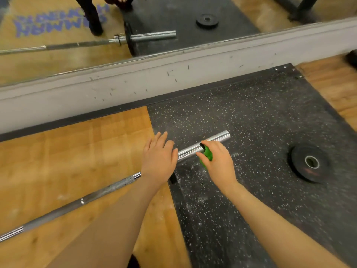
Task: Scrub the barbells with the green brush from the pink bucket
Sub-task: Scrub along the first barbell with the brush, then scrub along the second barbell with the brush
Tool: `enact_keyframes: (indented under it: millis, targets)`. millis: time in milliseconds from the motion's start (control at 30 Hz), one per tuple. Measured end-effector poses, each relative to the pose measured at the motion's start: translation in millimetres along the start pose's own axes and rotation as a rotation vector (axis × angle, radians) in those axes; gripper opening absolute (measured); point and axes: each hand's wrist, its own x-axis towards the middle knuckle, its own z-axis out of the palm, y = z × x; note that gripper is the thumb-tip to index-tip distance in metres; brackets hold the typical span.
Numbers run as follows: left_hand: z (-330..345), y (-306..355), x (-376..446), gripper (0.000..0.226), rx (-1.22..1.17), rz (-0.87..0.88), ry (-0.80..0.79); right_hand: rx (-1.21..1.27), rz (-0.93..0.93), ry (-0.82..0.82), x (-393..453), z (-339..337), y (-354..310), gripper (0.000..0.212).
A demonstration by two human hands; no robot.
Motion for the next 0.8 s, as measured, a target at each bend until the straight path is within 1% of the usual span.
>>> enact_keyframes:
  millis: [67,233,400,533,667,800]
  targets:
    - [-39,9,-7,0.039,0.006,0.005,-0.03,-0.005,0.035,-0.015,-9,-29,-28,0.036]
    - [-151,43,-24,0.039,0.01,0.038,-0.088,0.043,0.189,-0.004,-28,-114,-111,0.04]
    - [-268,98,-33,0.042,-0.035,0.103,-0.127,0.053,0.272,0.043,-47,-216,-192,0.039]
    - [-348,144,-40,0.044,-0.044,0.196,-0.152,0.021,0.334,0.069,-68,-300,-243,0.041]
    - [-406,186,-49,0.046,-0.063,0.265,-0.193,0.011,0.399,0.086,-95,-367,-277,0.045]
    - [-441,225,-55,0.047,-0.072,0.357,-0.217,-0.039,0.478,0.129,-123,-416,-300,0.046]
